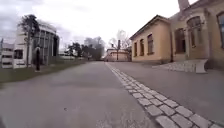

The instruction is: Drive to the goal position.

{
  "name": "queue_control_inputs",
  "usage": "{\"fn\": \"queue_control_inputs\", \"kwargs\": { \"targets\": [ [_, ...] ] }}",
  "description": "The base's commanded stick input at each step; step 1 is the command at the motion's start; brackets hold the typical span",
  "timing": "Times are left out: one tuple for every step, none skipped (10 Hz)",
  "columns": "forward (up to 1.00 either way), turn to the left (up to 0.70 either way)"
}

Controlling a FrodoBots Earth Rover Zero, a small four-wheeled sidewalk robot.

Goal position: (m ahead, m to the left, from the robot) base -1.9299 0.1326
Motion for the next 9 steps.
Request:
{"fn": "queue_control_inputs", "kwargs": {
  "targets": [
    [1.00, 0.00],
    [1.00, 0.00],
    [1.00, 0.00],
    [1.00, 0.00],
    [1.00, 0.00],
    [1.00, 0.00],
    [1.00, 0.00],
    [1.00, 0.00],
    [1.00, 0.00]
  ]
}}
